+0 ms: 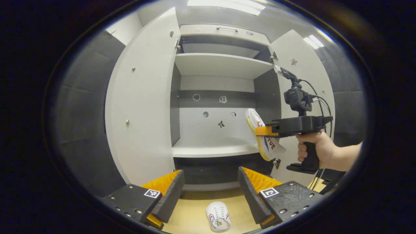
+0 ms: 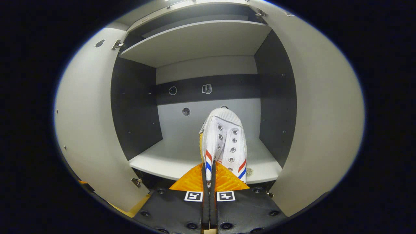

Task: Grab one shoe with the right hand and put it into the shoe cabinet, grab the other shoe with the left hand and put it into the shoe cabinet; then close the right door with the right hand and the left door with the left hand.

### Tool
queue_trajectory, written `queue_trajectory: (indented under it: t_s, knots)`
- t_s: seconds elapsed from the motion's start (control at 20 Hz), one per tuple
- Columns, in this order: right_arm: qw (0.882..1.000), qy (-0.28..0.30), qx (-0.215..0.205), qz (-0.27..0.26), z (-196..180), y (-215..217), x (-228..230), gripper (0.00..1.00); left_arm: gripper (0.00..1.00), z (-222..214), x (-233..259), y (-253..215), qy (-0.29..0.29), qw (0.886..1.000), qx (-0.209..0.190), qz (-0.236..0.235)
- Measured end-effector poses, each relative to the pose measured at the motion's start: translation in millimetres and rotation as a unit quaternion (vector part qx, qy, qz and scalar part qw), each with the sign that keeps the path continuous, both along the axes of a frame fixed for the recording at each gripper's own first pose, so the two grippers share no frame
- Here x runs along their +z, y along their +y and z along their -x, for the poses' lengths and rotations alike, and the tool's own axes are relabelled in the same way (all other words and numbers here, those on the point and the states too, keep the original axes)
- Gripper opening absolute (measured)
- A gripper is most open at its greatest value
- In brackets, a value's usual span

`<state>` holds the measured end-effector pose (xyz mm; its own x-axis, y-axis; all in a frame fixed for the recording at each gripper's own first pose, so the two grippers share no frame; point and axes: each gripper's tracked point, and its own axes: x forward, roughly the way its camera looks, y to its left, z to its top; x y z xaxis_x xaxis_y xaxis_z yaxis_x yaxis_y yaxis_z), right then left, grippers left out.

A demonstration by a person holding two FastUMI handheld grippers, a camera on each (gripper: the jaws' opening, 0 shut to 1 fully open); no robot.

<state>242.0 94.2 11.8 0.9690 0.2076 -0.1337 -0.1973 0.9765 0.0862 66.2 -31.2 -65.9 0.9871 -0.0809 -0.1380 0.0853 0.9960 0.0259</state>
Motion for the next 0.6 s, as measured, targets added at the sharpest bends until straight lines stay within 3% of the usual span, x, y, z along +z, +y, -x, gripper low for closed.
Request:
queue_trajectory:
  t_s: [0.05, 0.3, 0.6]
  knots:
    - [1.0, -0.005, -0.002, -0.008, -11.7, -0.5, 6.5, 0.01, 1.0, -4.4, 1.7, 1.4, 0.0, 1.0, 0.004, 0.0]
    - [0.999, -0.016, -0.015, -0.047, -64.7, 3.0, 23.2, 0.01, 1.0, -23.6, 21.1, -1.6, -0.018, 0.999, 0.03, -0.002]
    - [0.999, -0.014, -0.02, -0.03, -106.8, 6.3, 16.5, 0.02, 1.0, -29.4, 28.2, -3.6, -0.023, 0.998, 0.048, -0.024]
